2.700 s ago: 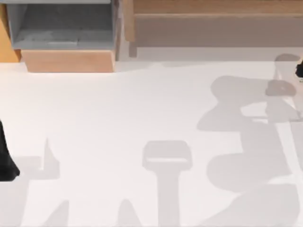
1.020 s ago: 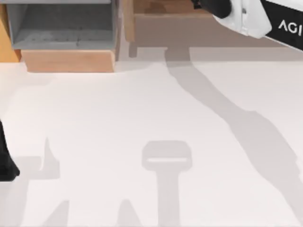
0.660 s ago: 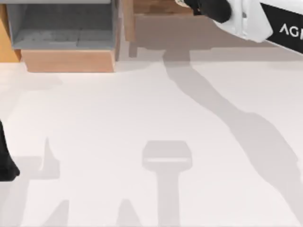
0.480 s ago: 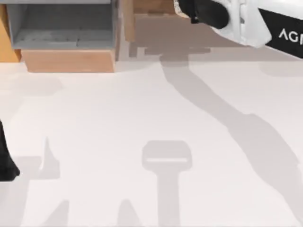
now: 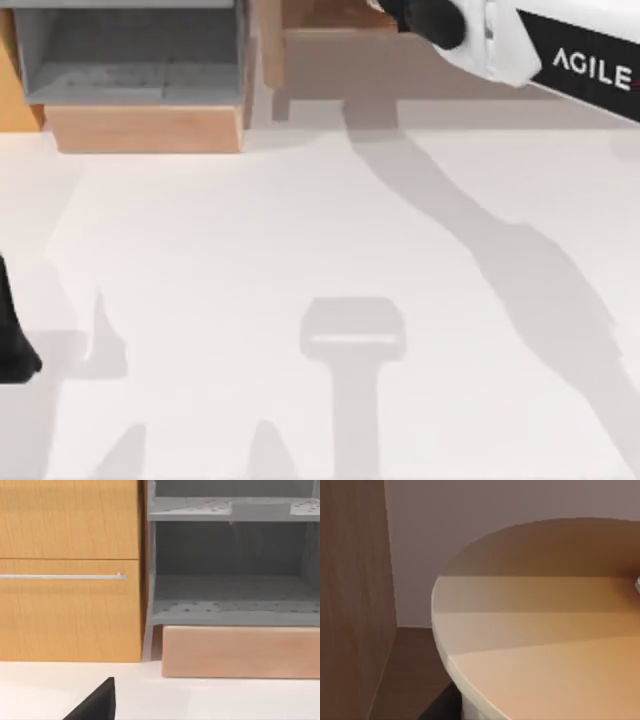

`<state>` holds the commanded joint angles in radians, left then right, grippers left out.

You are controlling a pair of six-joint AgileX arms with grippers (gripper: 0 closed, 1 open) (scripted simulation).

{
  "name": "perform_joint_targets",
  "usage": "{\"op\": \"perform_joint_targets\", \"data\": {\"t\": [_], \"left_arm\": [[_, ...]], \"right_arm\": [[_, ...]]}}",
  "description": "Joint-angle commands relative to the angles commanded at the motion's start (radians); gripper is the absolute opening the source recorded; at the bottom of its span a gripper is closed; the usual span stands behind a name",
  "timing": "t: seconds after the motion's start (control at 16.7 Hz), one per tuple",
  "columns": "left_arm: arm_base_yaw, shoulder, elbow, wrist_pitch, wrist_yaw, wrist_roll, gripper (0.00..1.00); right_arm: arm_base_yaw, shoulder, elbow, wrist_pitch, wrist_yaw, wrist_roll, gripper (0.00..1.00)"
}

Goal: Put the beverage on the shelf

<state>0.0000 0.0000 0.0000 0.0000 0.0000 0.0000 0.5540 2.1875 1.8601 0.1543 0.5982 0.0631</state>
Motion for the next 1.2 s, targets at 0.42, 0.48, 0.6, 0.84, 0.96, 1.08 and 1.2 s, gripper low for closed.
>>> {"op": "perform_joint_targets", "data": {"t": [0.42, 0.48, 0.6, 0.84, 0.96, 1.08, 1.2], "left_arm": [[0.0, 0.0, 0.0, 0.0, 0.0, 0.0, 1.0], [0.0, 0.0, 0.0, 0.0, 0.0, 0.0, 1.0], [0.0, 0.0, 0.0, 0.0, 0.0, 0.0, 1.0], [0.0, 0.0, 0.0, 0.0, 0.0, 0.0, 1.0], [0.0, 0.0, 0.0, 0.0, 0.0, 0.0, 1.0], [0.0, 0.0, 0.0, 0.0, 0.0, 0.0, 1.0], [0.0, 0.0, 0.0, 0.0, 0.0, 0.0, 1.0]], "right_arm": [[-0.012, 0.044, 0.034, 0.039, -0.024, 0.017, 0.08], [-0.012, 0.044, 0.034, 0.039, -0.024, 0.017, 0.15], [-0.012, 0.044, 0.034, 0.039, -0.024, 0.017, 0.3], [-0.012, 0.044, 0.034, 0.039, -0.024, 0.017, 0.6], [-0.012, 0.044, 0.034, 0.039, -0.024, 0.017, 0.75], [-0.012, 0.044, 0.034, 0.039, -0.024, 0.017, 0.9], [-0.012, 0.044, 0.034, 0.039, -0.024, 0.017, 1.0]]}}
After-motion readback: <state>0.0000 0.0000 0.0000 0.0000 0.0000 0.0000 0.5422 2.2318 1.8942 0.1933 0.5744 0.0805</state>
